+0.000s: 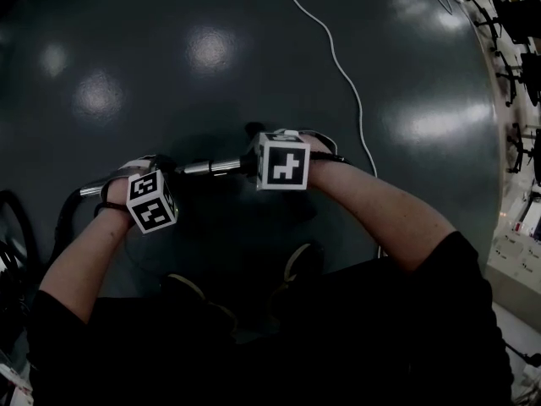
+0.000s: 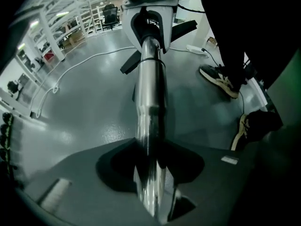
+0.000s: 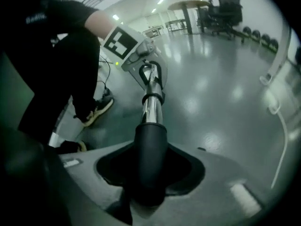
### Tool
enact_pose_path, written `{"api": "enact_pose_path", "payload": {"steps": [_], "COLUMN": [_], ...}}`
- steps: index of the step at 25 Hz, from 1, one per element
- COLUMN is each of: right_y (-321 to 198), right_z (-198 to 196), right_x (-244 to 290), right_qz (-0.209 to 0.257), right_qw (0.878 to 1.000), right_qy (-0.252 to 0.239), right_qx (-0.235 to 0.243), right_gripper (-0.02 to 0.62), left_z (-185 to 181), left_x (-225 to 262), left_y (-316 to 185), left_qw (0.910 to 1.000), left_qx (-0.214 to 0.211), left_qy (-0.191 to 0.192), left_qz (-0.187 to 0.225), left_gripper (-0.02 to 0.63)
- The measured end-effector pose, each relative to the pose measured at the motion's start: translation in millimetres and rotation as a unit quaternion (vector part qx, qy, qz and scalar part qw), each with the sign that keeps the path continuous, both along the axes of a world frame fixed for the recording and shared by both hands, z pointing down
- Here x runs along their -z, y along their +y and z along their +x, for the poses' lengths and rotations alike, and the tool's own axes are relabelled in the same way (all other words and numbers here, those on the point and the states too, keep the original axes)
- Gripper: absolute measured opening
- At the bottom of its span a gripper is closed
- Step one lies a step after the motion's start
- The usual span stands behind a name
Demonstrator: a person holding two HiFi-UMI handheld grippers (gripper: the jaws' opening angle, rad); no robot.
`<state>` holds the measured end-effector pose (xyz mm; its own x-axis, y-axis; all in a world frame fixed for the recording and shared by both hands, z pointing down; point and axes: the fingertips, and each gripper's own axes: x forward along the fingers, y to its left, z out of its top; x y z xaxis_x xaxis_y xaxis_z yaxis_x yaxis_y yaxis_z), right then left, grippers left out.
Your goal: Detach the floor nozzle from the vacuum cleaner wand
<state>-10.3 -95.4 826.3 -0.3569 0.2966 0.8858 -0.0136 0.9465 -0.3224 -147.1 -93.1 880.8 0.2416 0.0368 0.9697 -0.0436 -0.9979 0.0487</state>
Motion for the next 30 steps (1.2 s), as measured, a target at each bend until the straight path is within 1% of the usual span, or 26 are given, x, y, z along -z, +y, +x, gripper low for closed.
{"api": "enact_pose_path", "payload": {"steps": [1,2,3,5,7,9,10,12,13,14,15,16,18,19,20,21,24,26,28,30], "right_y": [-5.1,-10.6,-16.0,-25.1,-32.6,-41.4,-47.3,-59.9,-63.6,-64.7,-63.2,-58.7,-43.8,-36.1,-29.5,-24.3,-10.3,-1.4,8.0,16.5], "right_z": [-0.4,0.6,1.8,3.3,5.5,7.6,5.9,-1.3,-2.0,1.0,5.2,7.1,4.0,2.5,2.0,1.6,0.2,3.4,4.4,2.2], "right_x": [0.4,-0.7,-2.6,-7.1,-11.7,-12.8,-8.8,5.9,9.0,6.9,1.2,-4.4,-6.9,-5.3,-3.5,-1.4,6.5,9.6,13.5,19.3], "right_qz": [0.045,0.092,0.137,0.219,0.295,0.365,0.398,0.455,0.466,0.462,0.441,0.404,0.302,0.252,0.212,0.176,0.065,-0.022,-0.112,-0.194], "right_qw": [0.999,0.995,0.989,0.973,0.950,0.923,0.909,0.883,0.876,0.876,0.885,0.903,0.947,0.963,0.974,0.981,0.997,1.000,0.993,0.979], "right_qy": [0.004,0.011,0.019,0.038,0.058,0.069,0.066,0.048,0.043,0.045,0.048,0.043,0.014,0.005,0.002,0.002,0.007,0.014,0.013,0.005], "right_qx": [0.015,0.030,0.042,0.062,0.083,0.100,0.103,0.109,0.119,0.131,0.140,0.136,0.106,0.093,0.084,0.076,0.041,0.004,-0.032,-0.062], "right_gripper": [0.156,0.152,0.147,0.141,0.140,0.137,0.137,0.135,0.136,0.135,0.135,0.135,0.129,0.121,0.118,0.117,0.115,0.117,0.118,0.121], "left_z": [0.3,0.8,0.8,-1.7,-4.3,-3.4,-2.1,0.1,0.6,0.9,0.6,-0.2,-2.0,-2.4,-2.7,-3.0,-4.9,-5.0,-4.1,-4.1], "left_x": [2.3,4.5,6.2,7.7,9.0,11.4,12.8,16.2,18.1,19.9,21.2,22.1,23.2,23.7,24.3,25.2,27.8,27.3,25.1,22.9], "left_y": [-0.8,-1.9,-3.3,-6.6,-8.8,-8.0,-7.2,-6.0,-5.8,-5.7,-5.8,-6.4,-9.2,-10.9,-12.5,-13.8,-13.9,-12.4,-12.3,-12.1], "left_qw": [0.9999,0.9997,0.9996,0.9995,0.9995,0.9991,0.9985,0.9969,0.9961,0.9955,0.9956,0.9963,0.9983,0.9989,0.9992,0.9993,0.9991,0.9987,0.9980,0.9971], "left_qx": [0.010,0.017,0.022,0.026,0.029,0.038,0.045,0.061,0.067,0.072,0.072,0.068,0.051,0.042,0.033,0.027,0.014,0.004,-0.010,-0.022], "left_qy": [0.005,0.008,0.011,0.010,0.007,0.010,0.015,0.027,0.031,0.034,0.035,0.033,0.025,0.022,0.019,0.016,0.009,-0.002,-0.013,-0.020], "left_qz": [-0.008,-0.013,-0.016,-0.013,-0.009,-0.018,-0.025,-0.042,-0.049,-0.052,-0.050,-0.042,-0.014,0.001,0.013,0.022,0.040,0.050,0.062,0.070], "left_gripper": [0.163,0.163,0.163,0.163,0.163,0.163,0.163,0.163,0.163,0.163,0.161,0.161,0.160,0.160,0.160,0.160,0.158,0.158,0.156,0.155]}}
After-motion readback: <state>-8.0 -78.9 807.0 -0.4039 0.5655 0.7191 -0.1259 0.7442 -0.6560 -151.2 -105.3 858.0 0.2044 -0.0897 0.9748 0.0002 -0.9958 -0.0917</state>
